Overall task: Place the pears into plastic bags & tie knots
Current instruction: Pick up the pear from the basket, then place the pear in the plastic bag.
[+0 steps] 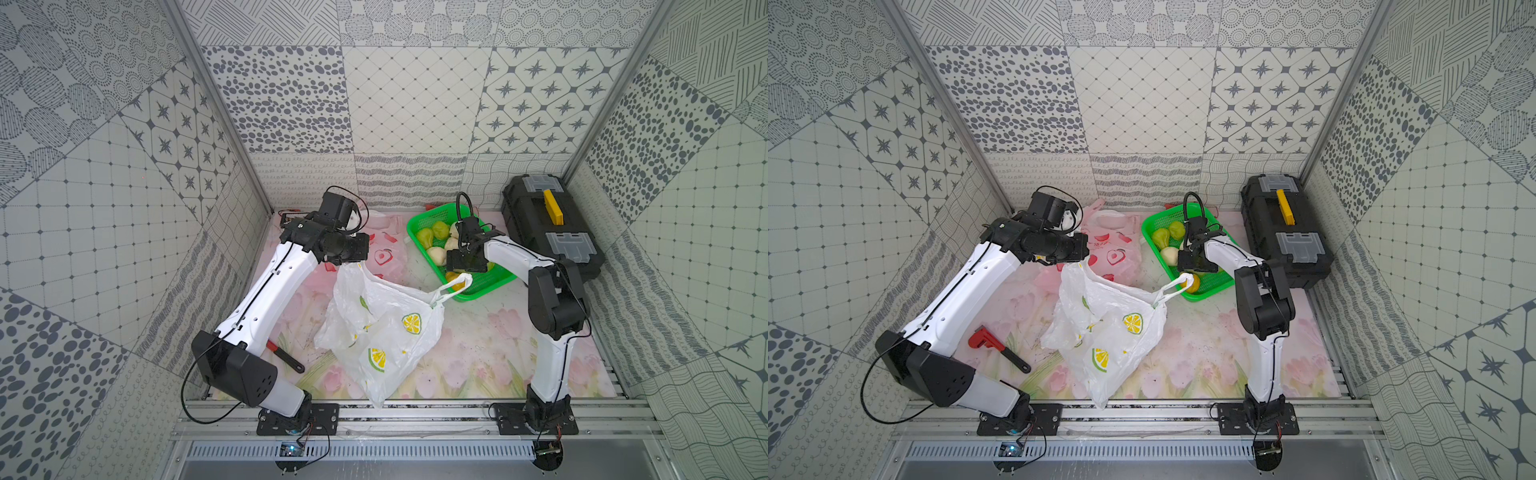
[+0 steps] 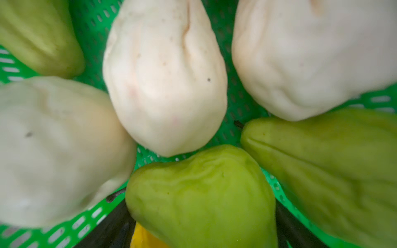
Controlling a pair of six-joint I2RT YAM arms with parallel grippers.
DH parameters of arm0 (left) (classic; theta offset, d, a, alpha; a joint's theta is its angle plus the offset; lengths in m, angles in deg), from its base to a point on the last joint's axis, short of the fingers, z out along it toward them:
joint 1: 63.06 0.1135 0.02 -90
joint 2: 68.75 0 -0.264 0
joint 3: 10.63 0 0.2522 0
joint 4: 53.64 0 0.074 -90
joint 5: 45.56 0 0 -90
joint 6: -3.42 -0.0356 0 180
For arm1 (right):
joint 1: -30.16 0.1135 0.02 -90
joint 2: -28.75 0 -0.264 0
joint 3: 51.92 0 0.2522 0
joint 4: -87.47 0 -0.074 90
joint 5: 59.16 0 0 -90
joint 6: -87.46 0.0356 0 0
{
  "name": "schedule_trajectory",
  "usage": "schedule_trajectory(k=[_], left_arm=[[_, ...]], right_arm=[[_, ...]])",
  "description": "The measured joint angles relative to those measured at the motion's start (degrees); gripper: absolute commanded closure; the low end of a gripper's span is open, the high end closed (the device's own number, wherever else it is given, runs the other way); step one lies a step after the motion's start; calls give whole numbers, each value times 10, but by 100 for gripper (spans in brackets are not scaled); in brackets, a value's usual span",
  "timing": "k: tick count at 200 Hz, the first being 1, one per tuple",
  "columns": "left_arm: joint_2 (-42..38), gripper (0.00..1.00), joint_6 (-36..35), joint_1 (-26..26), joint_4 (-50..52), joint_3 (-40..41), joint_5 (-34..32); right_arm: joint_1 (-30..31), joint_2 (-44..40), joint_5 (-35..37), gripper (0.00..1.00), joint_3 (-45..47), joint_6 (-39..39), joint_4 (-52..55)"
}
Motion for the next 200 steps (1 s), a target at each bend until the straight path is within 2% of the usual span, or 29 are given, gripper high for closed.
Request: schedule_trajectory(k=[46,81,95,115,134,157,177,200], left_arm=[[0,100,3,-2,0,-8,-1],[3,100,9,-7,0,-9,-4],[6,100,11,-11,0,-14,-5],[10,100,12,-19,0,-24,-6],[13,100,12,-32,-1,-33,-6],[14,100,12,-50,-1,-46,-6],[9,100,13,-64,-5,-52,-6],[-5,100,15,-73,-12,-50,-2]], right_arm=[[-2,-120,-33,38,47,22,-16],[3,-245,-101,41,65,65,-3],[24,-299,-143,41,64,95,-2],[88,-347,-206,42,45,146,-10],[154,-355,-264,43,39,201,-55],[218,-325,-334,44,52,284,-142],[245,-286,-377,47,85,354,-226],[248,-261,-404,49,151,420,-293]])
